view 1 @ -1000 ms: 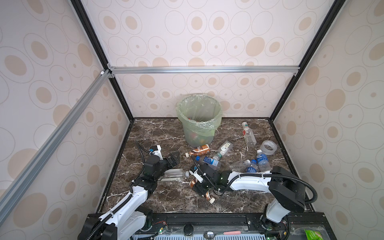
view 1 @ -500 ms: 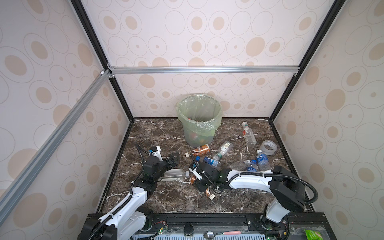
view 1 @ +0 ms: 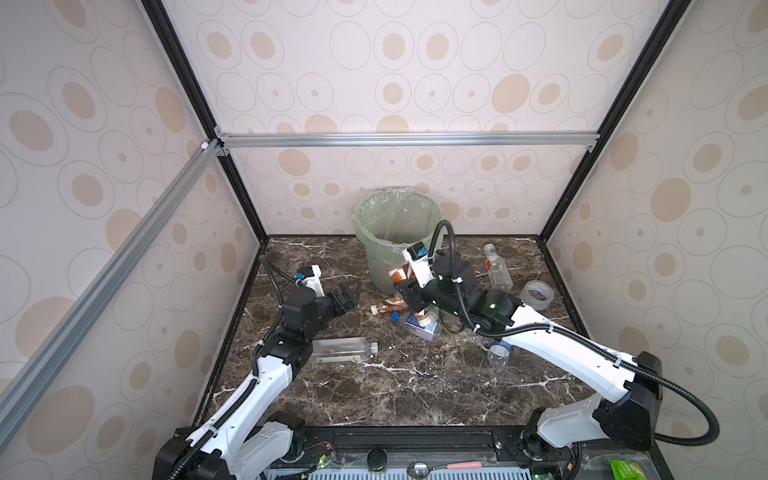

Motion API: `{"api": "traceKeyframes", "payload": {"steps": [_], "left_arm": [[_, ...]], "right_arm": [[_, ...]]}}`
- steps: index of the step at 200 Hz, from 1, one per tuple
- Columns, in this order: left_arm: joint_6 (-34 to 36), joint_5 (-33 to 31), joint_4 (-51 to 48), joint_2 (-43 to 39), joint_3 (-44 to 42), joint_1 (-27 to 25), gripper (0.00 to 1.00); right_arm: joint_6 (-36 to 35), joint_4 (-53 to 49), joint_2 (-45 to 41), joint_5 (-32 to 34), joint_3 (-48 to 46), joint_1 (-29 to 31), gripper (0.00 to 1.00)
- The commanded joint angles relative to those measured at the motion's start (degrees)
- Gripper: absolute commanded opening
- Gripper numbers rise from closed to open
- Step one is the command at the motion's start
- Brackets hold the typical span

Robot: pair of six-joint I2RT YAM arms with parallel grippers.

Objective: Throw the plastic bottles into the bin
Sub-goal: 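Lift the Nescafe bottle with the right gripper over the wastebasket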

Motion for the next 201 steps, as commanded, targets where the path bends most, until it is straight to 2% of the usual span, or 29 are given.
{"api": "traceKeyframes", "payload": {"steps": [1, 21, 43, 56, 100, 134, 155, 184, 194, 201], "left_arm": [[7.8, 1.9, -6.7, 2.6, 10.0, 0.4, 0.99], [16.0, 2.5, -10.5, 4.9, 17.2, 0.4, 0.99], [23.3, 3.0, -8.2, 5.2, 18.0, 0.4, 0.99], [23.5, 2.1, -5.6, 5.1, 16.5, 0.3, 0.99], [23.7, 5.6, -0.4, 3.2, 11.7, 0.5, 0.99], [22.5, 6.1, 1.2, 2.3, 9.9, 0.5, 0.99], [21.9, 7.4, 1.3, 3.0, 10.2, 0.5, 0.99], [21.4, 7.4, 1.3, 2.7, 9.8, 0.5, 0.99], [21.3, 7.2, 1.1, 2.6, 9.7, 0.5, 0.99], [21.3, 7.1, 0.8, 2.6, 9.7, 0.5, 0.99]], "right_arm": [[-4.5, 1.9, -2.1, 4.1, 5.2, -1.8, 0.45], [-4.5, 4.2, -2.3, 4.9, 9.6, -4.7, 0.45], [-5.5, 10.7, -3.1, 5.6, 11.2, -7.3, 0.45], [-7.0, 13.7, -3.0, 6.8, 12.6, -8.3, 0.45], [-11.4, 24.8, -4.0, 11.4, 13.9, -10.2, 0.47], [-9.2, 29.5, -2.9, 12.6, 15.5, -13.4, 0.48], [-6.6, 25.4, 2.9, 11.1, 21.3, -14.4, 0.48], [-1.9, 11.5, 18.0, 7.8, 35.3, -14.6, 0.52], [0.8, 5.7, 23.6, 6.3, 41.1, -14.8, 0.58], [2.4, 2.7, 26.6, 4.9, 44.4, -14.8, 0.68]]}}
